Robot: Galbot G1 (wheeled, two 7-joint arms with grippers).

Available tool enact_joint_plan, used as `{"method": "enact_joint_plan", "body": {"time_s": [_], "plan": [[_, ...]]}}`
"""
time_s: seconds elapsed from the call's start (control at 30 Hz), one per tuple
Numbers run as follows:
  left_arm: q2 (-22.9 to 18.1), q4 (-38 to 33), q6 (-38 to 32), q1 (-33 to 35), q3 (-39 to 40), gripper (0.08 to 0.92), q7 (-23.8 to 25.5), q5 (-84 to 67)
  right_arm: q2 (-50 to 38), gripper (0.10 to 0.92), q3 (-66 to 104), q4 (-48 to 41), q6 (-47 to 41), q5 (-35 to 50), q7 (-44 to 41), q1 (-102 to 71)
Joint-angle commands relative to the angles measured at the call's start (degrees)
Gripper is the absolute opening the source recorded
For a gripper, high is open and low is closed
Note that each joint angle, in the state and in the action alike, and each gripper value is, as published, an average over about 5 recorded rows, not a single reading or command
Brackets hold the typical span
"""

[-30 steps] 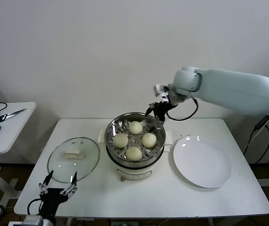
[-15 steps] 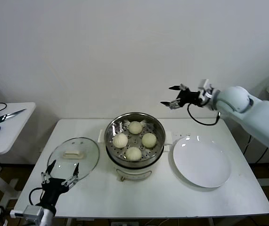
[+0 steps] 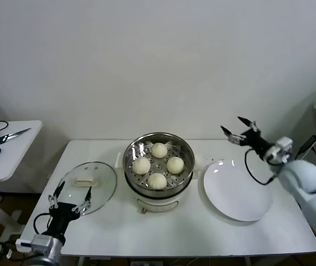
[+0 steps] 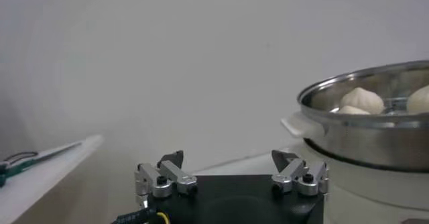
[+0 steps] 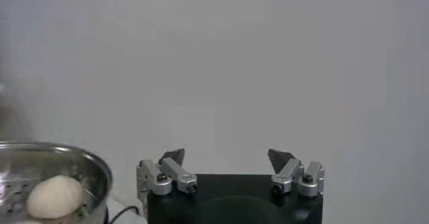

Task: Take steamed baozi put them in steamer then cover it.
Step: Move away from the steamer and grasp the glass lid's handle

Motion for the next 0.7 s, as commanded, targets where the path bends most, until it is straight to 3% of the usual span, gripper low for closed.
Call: {"method": "enact_joint_plan", "body": {"time_s": [0.03, 0.27, 0.47, 0.57, 0.7], "plan": [[0.77, 1.49, -1.97, -1.19, -0.02, 0.823, -0.70, 2.73, 17.76, 0.823, 26.98, 0.90, 18.64, -6.18, 2.48, -34.65], [2.29, 3.89, -9.31, -1.49, -0.12, 0.823, -5.72, 15.46, 25.41, 0.823, 22.81, 1.16, 24.42, -11.94, 4.05, -35.79], [5.73, 7.71, -16.86, -2.55, -1.14, 0.823, -17.54, 47.94, 29.41, 0.823, 20.64, 1.62, 24.39, -15.91, 6.10, -35.66], [6.41, 11.43, -16.39, -2.86, -0.43, 0.823, -22.59, 60.30, 30.46, 0.823, 20.08, 1.83, 24.25, -16.61, 6.86, -35.76], [6.40, 18.02, -15.65, -3.96, 0.79, 0.823, -25.66, 71.94, 31.16, 0.823, 20.07, 1.72, 24.41, -16.51, 7.35, -35.96]]}}
